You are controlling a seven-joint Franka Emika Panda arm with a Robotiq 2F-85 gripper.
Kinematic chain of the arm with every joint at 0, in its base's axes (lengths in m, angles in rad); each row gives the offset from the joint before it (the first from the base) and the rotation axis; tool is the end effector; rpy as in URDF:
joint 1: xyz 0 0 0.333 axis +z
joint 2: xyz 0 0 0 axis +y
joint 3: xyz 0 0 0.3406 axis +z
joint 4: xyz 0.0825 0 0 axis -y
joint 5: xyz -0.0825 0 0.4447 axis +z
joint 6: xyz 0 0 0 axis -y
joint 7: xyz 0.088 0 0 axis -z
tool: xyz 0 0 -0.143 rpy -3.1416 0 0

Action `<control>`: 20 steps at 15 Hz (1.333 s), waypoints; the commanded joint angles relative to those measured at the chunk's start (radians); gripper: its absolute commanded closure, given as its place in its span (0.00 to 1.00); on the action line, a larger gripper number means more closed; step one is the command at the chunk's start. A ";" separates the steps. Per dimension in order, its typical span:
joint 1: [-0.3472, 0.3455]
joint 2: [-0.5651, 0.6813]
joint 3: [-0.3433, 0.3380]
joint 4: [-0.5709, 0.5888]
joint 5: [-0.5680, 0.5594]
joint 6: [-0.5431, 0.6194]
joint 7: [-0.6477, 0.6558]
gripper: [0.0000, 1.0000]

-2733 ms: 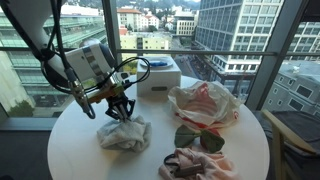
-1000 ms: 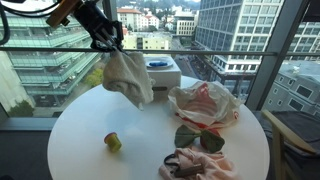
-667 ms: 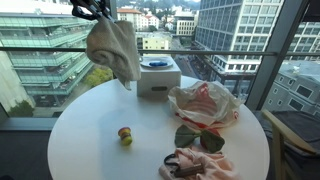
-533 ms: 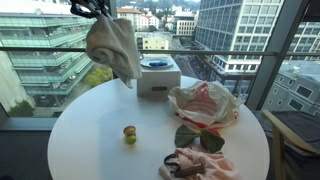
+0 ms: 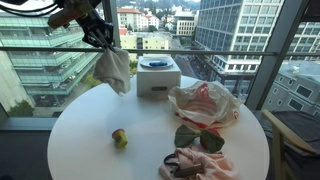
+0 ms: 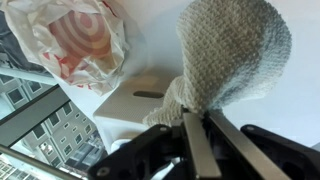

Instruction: Use the white towel to wipe the yellow container

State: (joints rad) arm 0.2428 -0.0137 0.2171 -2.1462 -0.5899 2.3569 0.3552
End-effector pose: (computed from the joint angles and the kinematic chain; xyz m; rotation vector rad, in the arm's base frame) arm 0.5644 0.2557 0.3932 2.6736 0.6574 0.5364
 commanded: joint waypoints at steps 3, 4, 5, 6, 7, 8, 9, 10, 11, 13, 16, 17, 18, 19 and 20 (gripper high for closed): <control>-0.005 0.201 -0.009 -0.010 0.082 0.100 -0.087 0.98; -0.001 0.227 -0.009 -0.013 0.098 0.110 -0.107 0.98; 0.003 0.250 -0.008 -0.014 0.120 0.117 -0.132 0.98; 0.007 0.273 -0.007 -0.011 0.139 0.123 -0.151 0.98; 0.010 0.290 -0.007 -0.011 0.159 0.124 -0.171 0.98; 0.012 0.306 -0.008 -0.010 0.175 0.120 -0.189 0.98; 0.015 0.318 -0.006 -0.007 0.197 0.111 -0.208 0.97; 0.015 0.323 -0.006 -0.008 0.216 0.101 -0.228 0.69; 0.016 0.321 -0.003 -0.004 0.239 0.084 -0.245 0.65; 0.017 0.292 0.000 -0.010 0.273 0.070 -0.269 0.51; 0.012 0.205 -0.002 -0.022 0.329 0.001 -0.264 0.29; 0.009 0.179 -0.004 -0.021 0.345 -0.036 -0.256 0.20; 0.004 0.143 -0.011 -0.031 0.358 -0.077 -0.241 0.13; -0.001 0.115 -0.016 -0.033 0.367 -0.120 -0.233 0.07; -0.010 0.079 -0.020 -0.043 0.386 -0.158 -0.232 0.00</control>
State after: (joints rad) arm 0.2467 0.1781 0.2097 -2.1547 -0.2543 2.2950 0.1161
